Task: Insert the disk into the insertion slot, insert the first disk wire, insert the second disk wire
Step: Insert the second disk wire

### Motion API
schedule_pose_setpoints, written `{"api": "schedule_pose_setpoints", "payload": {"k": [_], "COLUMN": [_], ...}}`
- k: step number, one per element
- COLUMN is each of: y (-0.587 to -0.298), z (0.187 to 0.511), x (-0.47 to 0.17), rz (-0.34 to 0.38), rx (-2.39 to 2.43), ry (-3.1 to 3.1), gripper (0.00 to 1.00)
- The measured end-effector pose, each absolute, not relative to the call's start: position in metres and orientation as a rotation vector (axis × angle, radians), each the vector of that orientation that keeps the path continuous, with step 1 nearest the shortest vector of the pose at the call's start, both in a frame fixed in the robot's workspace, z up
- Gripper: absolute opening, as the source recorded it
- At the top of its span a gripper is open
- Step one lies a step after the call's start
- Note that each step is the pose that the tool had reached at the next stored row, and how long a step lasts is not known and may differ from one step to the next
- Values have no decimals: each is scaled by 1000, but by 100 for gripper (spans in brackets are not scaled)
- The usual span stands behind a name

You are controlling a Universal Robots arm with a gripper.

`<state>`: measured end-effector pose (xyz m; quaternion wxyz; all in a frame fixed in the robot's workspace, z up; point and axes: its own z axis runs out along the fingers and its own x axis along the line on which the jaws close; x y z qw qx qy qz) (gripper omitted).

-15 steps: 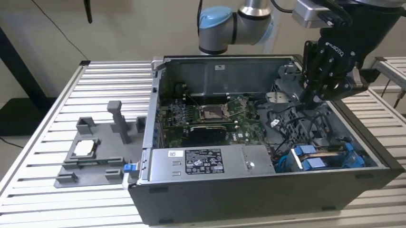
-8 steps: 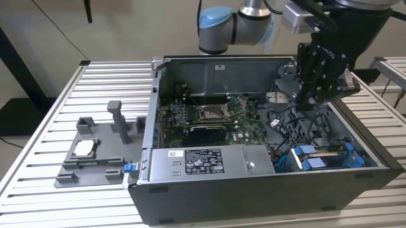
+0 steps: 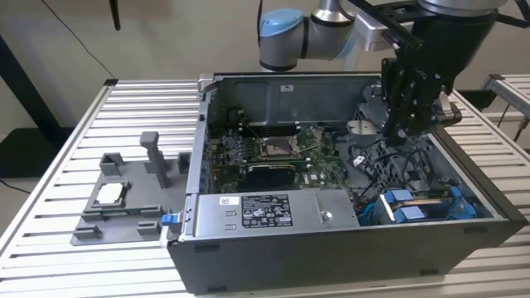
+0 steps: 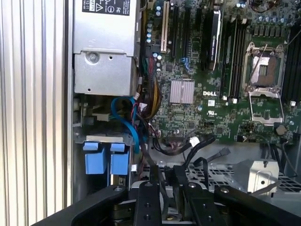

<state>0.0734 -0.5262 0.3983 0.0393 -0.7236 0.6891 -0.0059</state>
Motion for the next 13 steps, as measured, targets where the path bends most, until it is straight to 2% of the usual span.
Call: {"api": "schedule_pose_setpoints", "payload": {"k": [13], "y": [-526], "z": [396], "x": [54], "rz": [-105], "rx": [-2194], "ry": [2043], "gripper": [27]}}
